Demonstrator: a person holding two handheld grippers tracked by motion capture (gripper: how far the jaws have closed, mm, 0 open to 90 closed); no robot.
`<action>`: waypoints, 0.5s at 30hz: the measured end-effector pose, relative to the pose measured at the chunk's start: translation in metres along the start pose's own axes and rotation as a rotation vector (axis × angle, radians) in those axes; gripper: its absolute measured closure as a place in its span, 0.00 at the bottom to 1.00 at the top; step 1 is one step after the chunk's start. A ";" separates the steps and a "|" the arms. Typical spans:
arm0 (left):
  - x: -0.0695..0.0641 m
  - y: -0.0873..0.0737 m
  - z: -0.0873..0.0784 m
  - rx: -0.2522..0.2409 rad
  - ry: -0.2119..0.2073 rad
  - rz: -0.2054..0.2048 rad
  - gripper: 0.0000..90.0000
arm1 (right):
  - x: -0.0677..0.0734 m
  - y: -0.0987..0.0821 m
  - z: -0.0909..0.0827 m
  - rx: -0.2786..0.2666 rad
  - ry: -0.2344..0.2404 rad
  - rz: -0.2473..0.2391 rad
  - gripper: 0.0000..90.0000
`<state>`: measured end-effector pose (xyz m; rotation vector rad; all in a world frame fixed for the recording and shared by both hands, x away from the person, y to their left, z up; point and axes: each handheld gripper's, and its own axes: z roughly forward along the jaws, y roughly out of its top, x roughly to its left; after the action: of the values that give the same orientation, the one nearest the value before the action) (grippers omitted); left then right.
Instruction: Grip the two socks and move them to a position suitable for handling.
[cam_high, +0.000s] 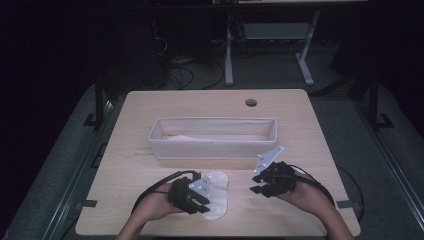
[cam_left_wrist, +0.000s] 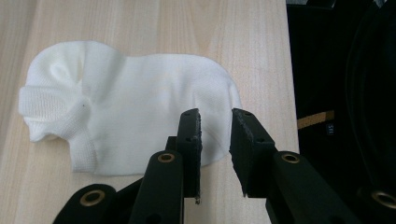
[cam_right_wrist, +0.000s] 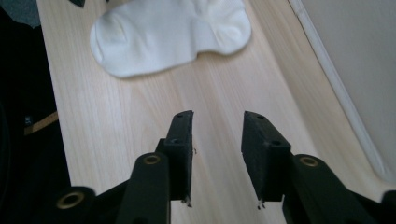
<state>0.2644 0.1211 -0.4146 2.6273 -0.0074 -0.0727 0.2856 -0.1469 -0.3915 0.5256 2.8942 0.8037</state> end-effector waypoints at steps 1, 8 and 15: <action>-0.001 0.000 0.000 -0.005 0.002 -0.003 0.81 | -0.001 0.007 0.002 0.007 0.012 -0.011 0.74; -0.003 -0.002 0.000 -0.011 0.005 0.002 0.81 | -0.008 0.034 0.014 0.028 0.047 -0.043 0.81; -0.006 -0.001 0.002 -0.024 0.001 0.006 0.83 | -0.014 0.052 0.024 0.036 0.082 -0.054 0.88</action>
<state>0.2583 0.1212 -0.4164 2.6036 -0.0138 -0.0687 0.3187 -0.0981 -0.3851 0.4258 2.9887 0.7851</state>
